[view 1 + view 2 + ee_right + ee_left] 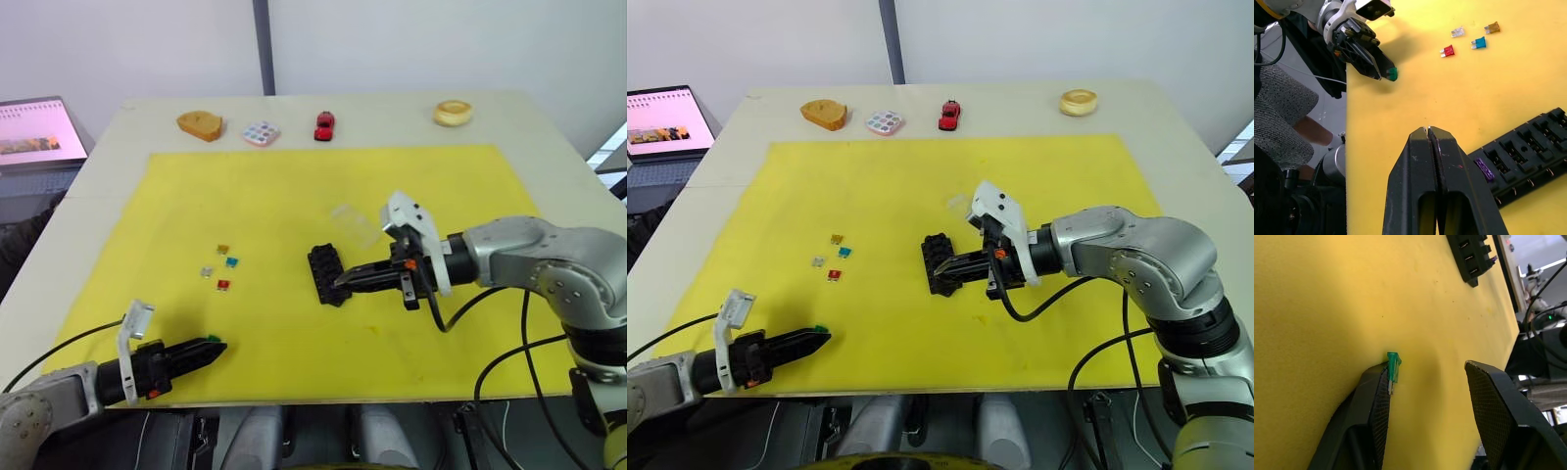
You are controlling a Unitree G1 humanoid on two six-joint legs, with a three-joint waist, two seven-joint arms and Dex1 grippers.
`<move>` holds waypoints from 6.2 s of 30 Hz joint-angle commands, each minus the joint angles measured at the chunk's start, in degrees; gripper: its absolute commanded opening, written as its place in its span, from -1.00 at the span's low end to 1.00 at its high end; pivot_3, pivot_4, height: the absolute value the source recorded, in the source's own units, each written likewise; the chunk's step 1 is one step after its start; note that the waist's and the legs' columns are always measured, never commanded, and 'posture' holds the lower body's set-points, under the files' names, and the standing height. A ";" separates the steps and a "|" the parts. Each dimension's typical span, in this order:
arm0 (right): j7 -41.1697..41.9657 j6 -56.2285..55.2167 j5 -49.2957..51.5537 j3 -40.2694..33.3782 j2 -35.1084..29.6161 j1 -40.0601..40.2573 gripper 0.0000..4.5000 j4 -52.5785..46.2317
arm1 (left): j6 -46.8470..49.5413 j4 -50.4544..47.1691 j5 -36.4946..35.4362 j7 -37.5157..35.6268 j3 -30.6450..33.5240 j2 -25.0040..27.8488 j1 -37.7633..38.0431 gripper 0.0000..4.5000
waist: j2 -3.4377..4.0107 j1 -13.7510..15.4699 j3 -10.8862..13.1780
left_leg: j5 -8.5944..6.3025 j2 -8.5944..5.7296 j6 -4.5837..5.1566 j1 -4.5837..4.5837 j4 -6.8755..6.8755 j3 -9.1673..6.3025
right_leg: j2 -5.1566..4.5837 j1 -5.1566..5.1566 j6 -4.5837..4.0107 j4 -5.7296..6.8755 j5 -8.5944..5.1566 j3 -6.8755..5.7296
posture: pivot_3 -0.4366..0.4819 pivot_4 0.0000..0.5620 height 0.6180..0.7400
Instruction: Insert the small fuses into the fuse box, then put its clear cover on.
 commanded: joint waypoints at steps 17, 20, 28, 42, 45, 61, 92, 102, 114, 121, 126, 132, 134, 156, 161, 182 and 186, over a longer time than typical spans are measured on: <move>0.83 -1.88 -3.14 -0.10 1.90 -0.98 -1.00 -0.35 | 2.72 2.53 -3.88 2.10 6.68 -0.45 1.92 -0.27 | -0.05 0.15 0.03 | 0.00 0.00 0.00 -0.04 0.04 0.01 | 0.00 -0.03 0.01 0.00 0.01 -0.01 | -0.05 -0.47 1.00; 1.15 -2.08 -3.52 -0.04 1.90 -0.90 -1.00 -0.30 | 2.24 2.05 -3.40 0.55 7.17 0.80 2.52 0.10 | -0.04 0.08 0.03 | 0.00 0.00 0.00 -0.04 0.01 0.01 | 0.00 -0.04 0.00 0.00 0.00 -0.01 | -0.05 -0.47 1.00; 1.44 -2.38 -3.98 -0.14 1.98 -0.63 -1.00 -0.46 | -2.85 -2.22 3.38 -5.62 6.07 5.66 5.13 0.75 | -0.02 0.01 0.04 | -0.01 0.01 -0.02 -0.04 -0.01 0.02 | 0.00 -0.06 -0.02 0.00 0.00 0.00 | -0.05 -0.47 1.00; 2.05 -3.11 -5.07 0.24 2.28 -0.57 -1.00 -0.18 | 4.70 5.75 -2.12 -13.03 14.71 11.33 2.78 0.75 | -0.05 0.21 0.07 | -0.01 0.00 -0.01 -0.12 0.01 0.06 | -0.04 -0.36 -0.02 -0.02 0.01 0.00 | -0.05 -0.47 1.00; 2.23 -3.32 -5.59 0.43 2.49 -0.66 -1.00 -0.11 | 4.63 7.15 -0.83 -13.65 14.23 11.66 1.70 0.75 | -0.05 0.15 0.07 | -0.01 0.00 -0.02 -0.12 0.00 0.06 | -0.04 -0.38 -0.02 0.00 0.01 0.00 | -0.05 -0.47 1.00; 2.23 -2.89 -6.30 0.08 2.85 -0.66 -1.00 0.03 | -3.84 1.41 9.75 -16.83 3.55 8.37 3.91 0.75 | -0.05 0.12 0.07 | -0.03 0.01 -0.02 -0.13 -0.03 0.13 | -0.07 -0.40 -0.03 -0.01 0.03 0.01 | -0.05 -0.47 1.00; 0.50 -2.49 -6.63 0.21 3.67 -0.32 -1.00 0.26 | -0.02 5.39 5.98 -12.23 3.35 1.59 -0.34 -0.97 | -0.01 1.00 0.07 | -0.03 -0.02 0.05 -0.12 0.08 0.16 | -0.11 -0.34 -0.04 0.00 0.08 0.00 | -0.05 -0.47 1.00; -2.50 3.07 -0.18 -4.05 8.87 -3.73 -1.00 4.19 | 4.69 3.45 -13.15 -0.42 10.63 -4.17 -9.64 -0.97 | -0.05 0.33 0.08 | -0.02 0.00 0.06 -0.12 0.10 0.14 | -0.09 -0.31 0.15 0.05 0.17 -0.04 | -0.05 -0.47 1.00; -23.33 15.70 17.10 -20.74 28.23 -26.89 -1.00 23.46 | -7.58 -4.09 -33.88 22.35 3.46 -12.94 -38.79 -0.97 | -0.20 0.01 0.09 | 0.16 -0.11 -0.16 -0.14 0.23 0.07 | -0.03 -0.09 0.56 0.13 0.47 -0.09 | -0.05 -0.47 1.00; -29.76 15.56 20.98 -22.00 29.91 -27.63 -1.00 22.85 | -10.01 -4.72 -33.73 22.86 -0.50 -14.39 -42.98 -0.97 | -0.20 -0.22 0.09 | 0.17 -0.12 -0.13 -0.11 0.24 0.08 | 0.00 -0.08 0.56 0.20 0.47 -0.08 | -0.05 -0.47 1.00; -31.80 14.11 23.82 -22.01 29.79 -26.95 -1.00 22.39 | -9.91 -2.52 -32.48 20.88 -0.03 -12.83 -42.99 -0.97 | -0.20 -0.16 0.09 | 0.16 -0.12 -0.10 -0.11 0.24 0.07 | 0.02 -0.08 0.57 0.21 0.47 -0.08 | -0.05 -0.47 1.00; -32.95 11.20 23.53 -21.06 29.77 -25.74 -0.75 22.72 | -10.18 -1.69 -31.86 19.80 0.26 -12.13 -42.63 -1.00 | -0.20 -0.03 0.09 | 0.16 -0.12 -0.07 -0.12 0.26 0.07 | 0.03 -0.07 0.57 0.21 0.46 -0.09 | -0.05 -0.47 1.00; -34.01 10.99 24.01 -21.00 30.26 -25.71 -0.43 23.94 | -10.18 -1.56 -31.76 19.57 0.30 -12.02 -42.55 -1.00 | -0.20 -0.08 0.09 | 0.16 -0.12 -0.07 -0.12 0.26 0.07 | 0.03 -0.07 0.57 0.21 0.46 -0.09 | -0.05 -0.47 1.00; -37.17 10.32 30.12 -20.21 28.69 -25.20 -0.22 25.23 | -10.99 -1.76 -29.85 19.15 -1.06 -13.63 -43.08 -1.00 | -0.20 -0.08 0.09 | 0.15 -0.12 -0.04 -0.12 0.26 0.06 | 0.02 -0.07 0.56 0.21 0.46 -0.09 | -0.05 -0.47 1.00; -37.50 10.34 30.74 -19.81 28.25 -25.14 -0.22 25.22 | -11.38 -2.07 -29.66 19.46 -1.57 -13.81 -43.31 -1.00 | -0.20 -0.09 0.09 | 0.15 -0.12 -0.03 -0.12 0.26 0.06 | 0.03 -0.07 0.57 0.21 0.46 -0.09 | -0.05 -0.47 1.00; -38.83 9.10 33.31 -18.26 27.23 -24.14 -0.22 24.84 | -12.24 -2.74 -28.95 20.16 -3.49 -14.22 -44.05 -1.00 | -0.20 -0.07 0.09 | 0.14 -0.12 -0.01 -0.12 0.26 0.06 | 0.02 -0.07 0.57 0.20 0.46 -0.09 | -0.05 -0.47 1.00; -38.99 8.86 34.07 -17.85 26.82 -24.09 -0.22 24.86 | -12.50 -2.80 -28.86 20.33 -3.68 -14.27 -44.21 -1.00 | -0.20 -0.09 0.09 | 0.14 -0.12 -0.01 -0.12 0.26 0.06 | 0.02 -0.07 0.56 0.20 0.46 -0.09 | -0.05 -0.47 1.00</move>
